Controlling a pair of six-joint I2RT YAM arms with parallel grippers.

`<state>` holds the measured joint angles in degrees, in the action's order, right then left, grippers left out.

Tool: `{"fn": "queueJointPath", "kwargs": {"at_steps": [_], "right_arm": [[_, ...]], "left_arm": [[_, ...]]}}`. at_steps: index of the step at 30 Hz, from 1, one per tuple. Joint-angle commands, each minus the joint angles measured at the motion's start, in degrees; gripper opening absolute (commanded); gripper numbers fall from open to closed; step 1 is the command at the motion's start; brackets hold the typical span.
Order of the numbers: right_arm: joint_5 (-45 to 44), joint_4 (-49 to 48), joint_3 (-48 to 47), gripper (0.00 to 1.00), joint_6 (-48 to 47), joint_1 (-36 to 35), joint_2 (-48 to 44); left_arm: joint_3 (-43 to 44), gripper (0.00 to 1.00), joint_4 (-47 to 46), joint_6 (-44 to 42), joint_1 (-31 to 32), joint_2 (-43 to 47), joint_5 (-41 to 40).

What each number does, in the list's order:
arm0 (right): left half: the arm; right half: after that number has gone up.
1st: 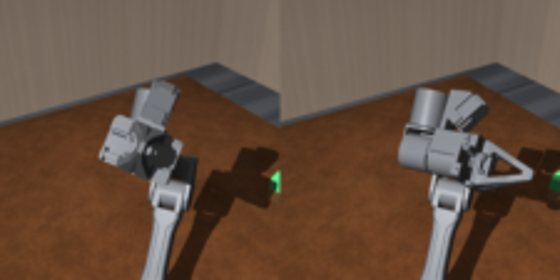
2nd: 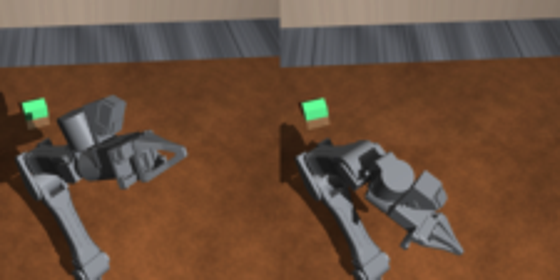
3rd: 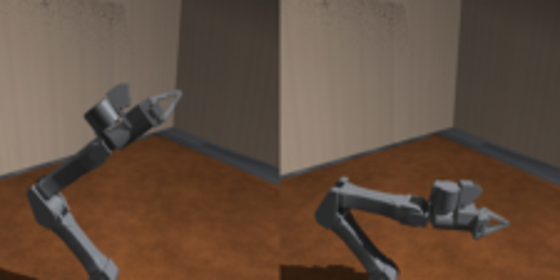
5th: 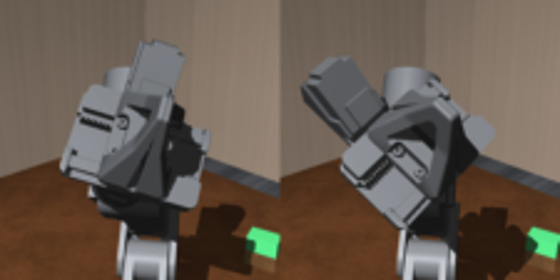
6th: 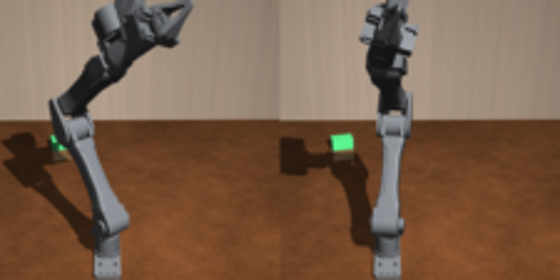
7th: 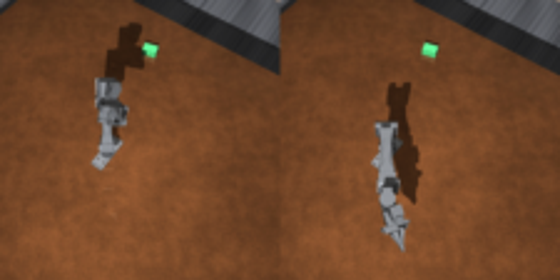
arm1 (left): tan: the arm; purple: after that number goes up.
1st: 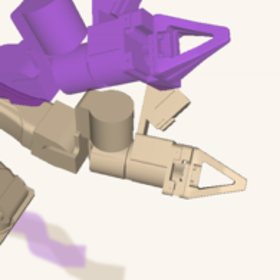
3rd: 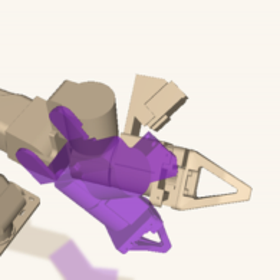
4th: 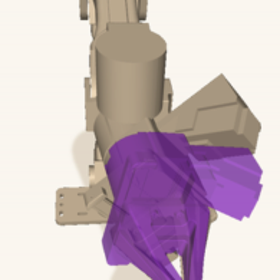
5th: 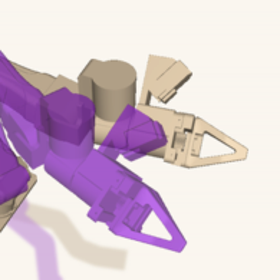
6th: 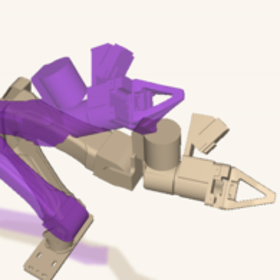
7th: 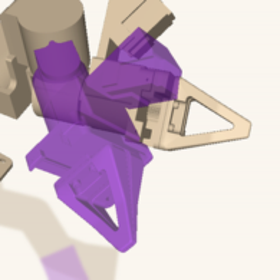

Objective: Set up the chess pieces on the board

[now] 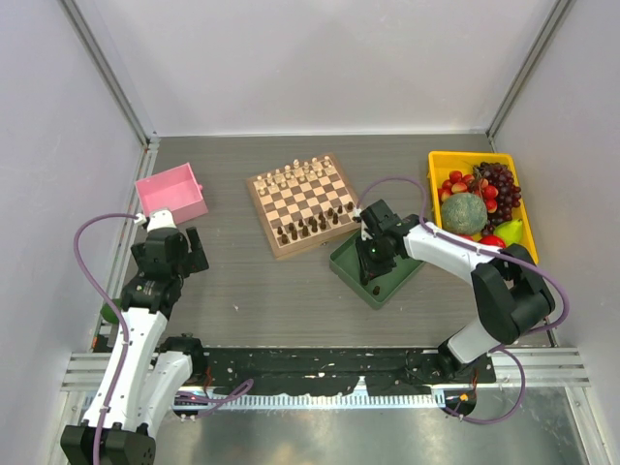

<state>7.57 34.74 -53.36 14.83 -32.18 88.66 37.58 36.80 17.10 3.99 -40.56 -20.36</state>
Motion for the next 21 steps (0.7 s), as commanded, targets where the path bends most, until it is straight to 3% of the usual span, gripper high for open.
{"fn": "queueJointPath", "kwargs": {"at_steps": [1, 21], "right_arm": [[-2.65, -0.38, -0.69, 0.2, 0.55, -0.33, -1.21], [-10.82, 1.99, -9.82, 0.15, 0.99, -0.25, -2.97]], "left_arm": [[2.67, 0.99, -0.59, -0.84, -0.39, -0.05, -0.03], [2.93, 0.99, -0.5, -0.93, -0.39, -0.23, 0.06]]}}
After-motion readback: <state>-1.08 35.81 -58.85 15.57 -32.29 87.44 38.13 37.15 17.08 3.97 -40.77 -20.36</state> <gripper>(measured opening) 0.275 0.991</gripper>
